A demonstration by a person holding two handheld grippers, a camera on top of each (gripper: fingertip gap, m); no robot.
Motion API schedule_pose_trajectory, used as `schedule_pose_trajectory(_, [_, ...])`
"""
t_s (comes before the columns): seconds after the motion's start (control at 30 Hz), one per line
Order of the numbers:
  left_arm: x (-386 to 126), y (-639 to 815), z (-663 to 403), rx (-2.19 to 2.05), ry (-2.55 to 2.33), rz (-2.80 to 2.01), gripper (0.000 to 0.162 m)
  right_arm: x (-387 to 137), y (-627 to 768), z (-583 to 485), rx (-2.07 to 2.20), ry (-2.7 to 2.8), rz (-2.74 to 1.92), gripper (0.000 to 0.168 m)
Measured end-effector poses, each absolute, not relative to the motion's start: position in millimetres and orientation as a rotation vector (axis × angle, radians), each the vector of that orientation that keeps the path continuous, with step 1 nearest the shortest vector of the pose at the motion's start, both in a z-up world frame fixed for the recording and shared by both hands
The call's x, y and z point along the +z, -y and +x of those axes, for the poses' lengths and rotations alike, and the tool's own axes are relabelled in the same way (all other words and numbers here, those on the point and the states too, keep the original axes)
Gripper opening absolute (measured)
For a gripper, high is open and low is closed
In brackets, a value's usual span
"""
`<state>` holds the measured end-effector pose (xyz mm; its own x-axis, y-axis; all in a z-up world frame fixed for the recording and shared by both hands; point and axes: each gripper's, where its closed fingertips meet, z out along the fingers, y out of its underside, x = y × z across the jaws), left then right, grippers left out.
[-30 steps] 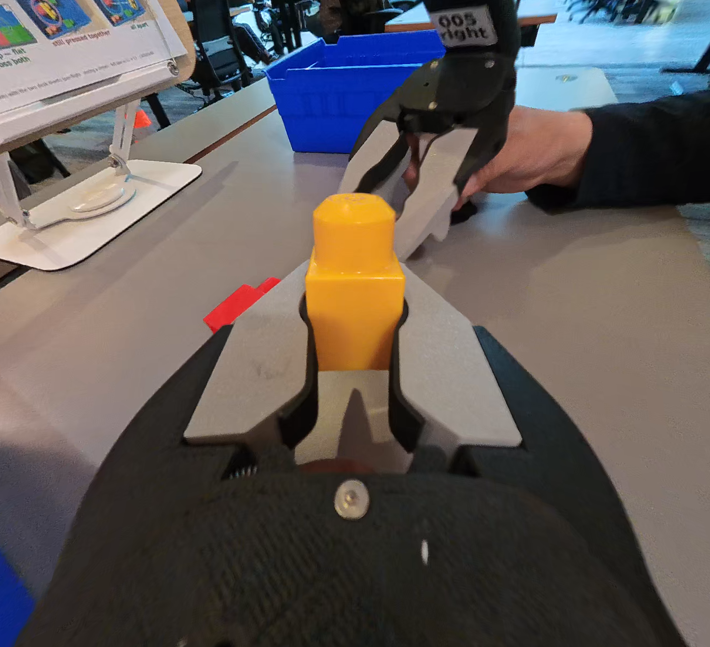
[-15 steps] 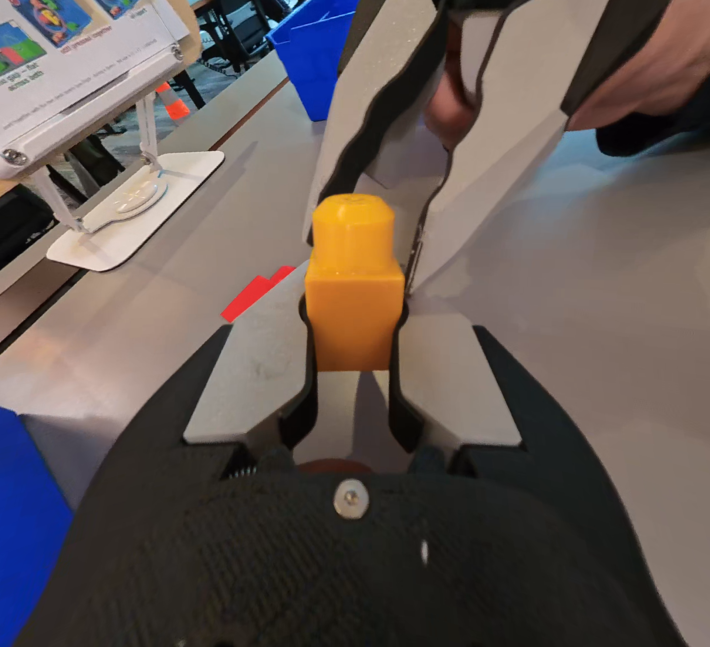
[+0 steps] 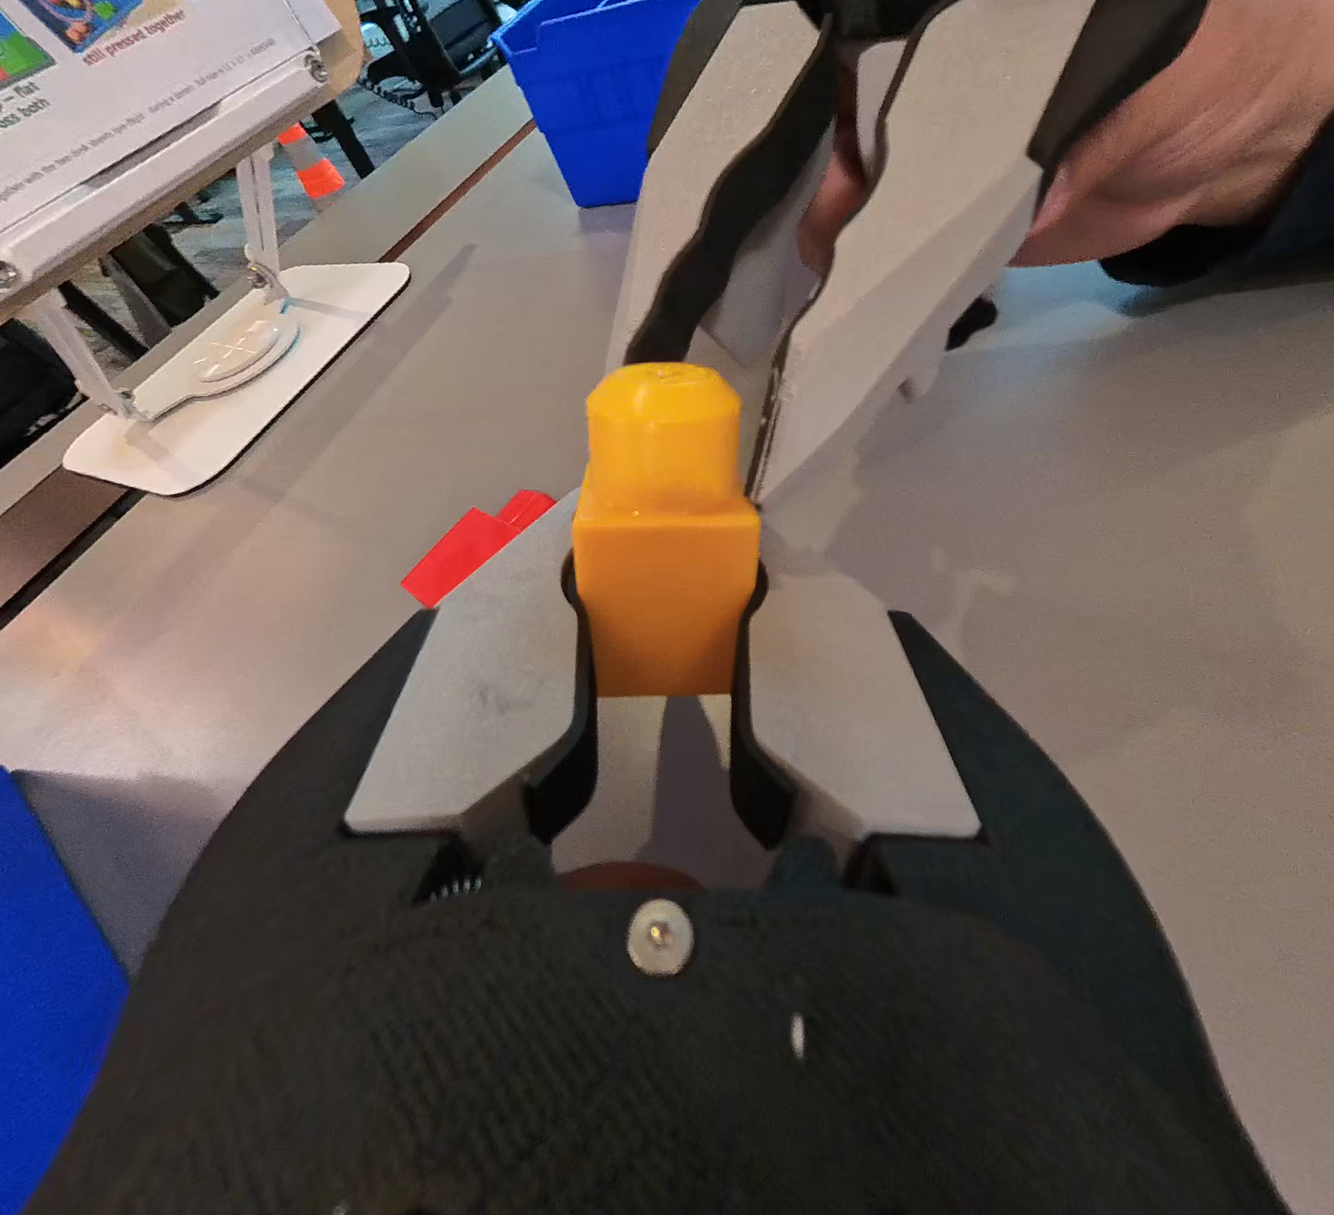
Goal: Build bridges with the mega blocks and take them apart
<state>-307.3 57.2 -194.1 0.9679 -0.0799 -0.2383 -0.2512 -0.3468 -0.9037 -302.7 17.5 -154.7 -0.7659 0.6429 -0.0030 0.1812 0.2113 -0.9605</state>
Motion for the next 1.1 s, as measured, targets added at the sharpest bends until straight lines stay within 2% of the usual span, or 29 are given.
schedule_pose_trajectory(0.33, [-190.9, -60.3, -292.8, 0.109, -0.285, -1.895, 0.037, -146.7, -9.9, -301.5, 1.541, 2.071, -0.645, 0.027])
schedule_pose_trajectory(0.67, [-190.1, -53.1, -314.6, 0.172, -0.185, -1.909, 0.043, -158.0, -71.7, -311.7, 1.368, 2.051, -0.855, 0.027])
schedule_pose_trajectory(0.8, [-198.5, -52.6, -330.2, 0.337, -0.221, -2.004, 0.059, -174.6, -102.8, -316.1, 1.203, 2.083, -0.976, 0.027])
schedule_pose_trajectory(0.97, [-195.4, -59.4, -342.5, 0.446, -0.339, -2.073, 0.061, -191.9, -116.2, -316.5, 1.142, 2.13, -1.086, 0.027])
schedule_pose_trajectory(1.1, [-202.9, -68.3, -347.6, 0.238, -0.401, -2.184, 0.063, -200.9, -120.6, -314.6, 1.138, 2.166, -1.133, 0.027])
